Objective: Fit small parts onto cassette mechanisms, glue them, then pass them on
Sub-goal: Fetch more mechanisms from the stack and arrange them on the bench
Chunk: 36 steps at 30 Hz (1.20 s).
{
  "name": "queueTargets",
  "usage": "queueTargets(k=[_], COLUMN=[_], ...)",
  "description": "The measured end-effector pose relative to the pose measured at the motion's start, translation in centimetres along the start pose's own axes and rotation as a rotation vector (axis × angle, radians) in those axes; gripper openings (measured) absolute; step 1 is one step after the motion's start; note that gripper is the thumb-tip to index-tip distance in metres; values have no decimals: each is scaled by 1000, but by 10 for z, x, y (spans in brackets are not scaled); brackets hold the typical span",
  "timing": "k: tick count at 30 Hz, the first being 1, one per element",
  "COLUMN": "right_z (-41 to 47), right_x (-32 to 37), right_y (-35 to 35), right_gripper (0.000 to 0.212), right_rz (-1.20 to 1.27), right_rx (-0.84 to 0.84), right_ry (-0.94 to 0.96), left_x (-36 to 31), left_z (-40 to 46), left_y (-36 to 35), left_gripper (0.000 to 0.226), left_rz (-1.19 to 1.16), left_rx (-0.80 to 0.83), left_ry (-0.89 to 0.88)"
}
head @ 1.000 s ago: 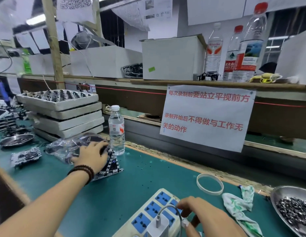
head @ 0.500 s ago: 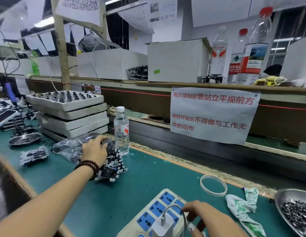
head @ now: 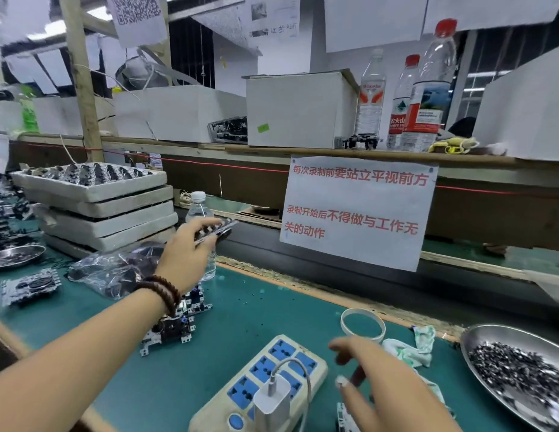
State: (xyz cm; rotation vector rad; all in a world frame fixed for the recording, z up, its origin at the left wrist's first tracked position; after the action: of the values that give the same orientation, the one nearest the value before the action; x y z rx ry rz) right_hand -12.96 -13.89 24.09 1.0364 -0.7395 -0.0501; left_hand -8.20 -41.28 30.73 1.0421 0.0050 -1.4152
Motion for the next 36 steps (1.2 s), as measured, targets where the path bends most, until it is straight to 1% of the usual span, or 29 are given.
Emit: queueTargets(k=[3, 6, 8, 9, 11, 13, 14, 15, 17, 19, 20, 22, 24, 26, 28, 29, 31, 33, 36], right_z=[3, 2, -5, -10, -23, -36, -41, -45, -51, -60, -66, -81, -95, -110, -122, -128, -137, -146, -157], right_x=[1, 4, 3, 1, -5, -13, -16, -20, -30, -41, -45, -56, -70, -85, -100, -107, -120, -134, -154], right_y=[21, 42, 58, 66, 85, 104, 109, 111, 107, 97, 92, 87, 83, 80, 76, 74, 71, 69, 62], right_gripper=[50, 65, 70, 70, 63, 52, 52, 54, 55, 48, 43, 33, 27, 22, 22, 22, 15, 22, 23], right_rz=[20, -28, -114, -167, -235, -154, -111, -82, -13, 75, 106, 174, 244, 283, 285, 291, 316, 339, 342], right_rx=[-120, -200, -257, -287, -373, -449, -447, -409, -271, -116, -71, -46, -61, -86, -93, -93, -91, -100, -98], right_ry=[40, 102, 135, 130, 108, 93, 86, 68, -16, -98, -124, -178, -232, -303, -381, -411, -472, -565, -712], left_x=[-71, -129, -155, -163, -175, -184, -189, -196, -208, -217, -220, -228, -237, -247, -257, -261, -265, -268, -269], left_z=[-20, -57, -79, -86, -93, -97, -100, -105, -124, -144, -153, -168, -178, -185, -193, -195, -196, -197, -209], left_y=[-11, -34, -48, -52, -59, -63, -66, -70, -83, -98, -105, -120, -135, -151, -166, -175, -191, -206, -226], left_gripper=[22, 21, 20, 19, 19, 19, 19, 20, 24, 26, 23, 15, 13, 19, 28, 35, 43, 41, 41], left_rz=[-147, -271, -365, -416, -478, -456, -437, -428, -449, -446, -436, -429, -360, -166, 41, 140, 282, 278, 214], left_rx=[204, 475, 598, 635, 695, 733, 773, 840, 1035, 1189, 1237, 1286, 1300, 1280, 1268, 1254, 1196, 1168, 1180], left_ry=[-149, -222, -238, -211, -155, -164, -186, -209, -224, -194, -173, -139, -166, -304, -448, -501, -551, -523, -513])
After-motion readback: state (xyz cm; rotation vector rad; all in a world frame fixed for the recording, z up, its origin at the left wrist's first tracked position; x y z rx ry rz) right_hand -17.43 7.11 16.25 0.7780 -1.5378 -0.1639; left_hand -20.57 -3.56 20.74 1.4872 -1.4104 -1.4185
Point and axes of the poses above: each hand's wrist, its own z-axis towards the middle knuckle, its own y-axis out of the back of the hand, x = y × z, the point moved 8 cm from there along z, towards the middle knuckle, and after that the axes turned 8 degrees about z, right-handed, at the moved point
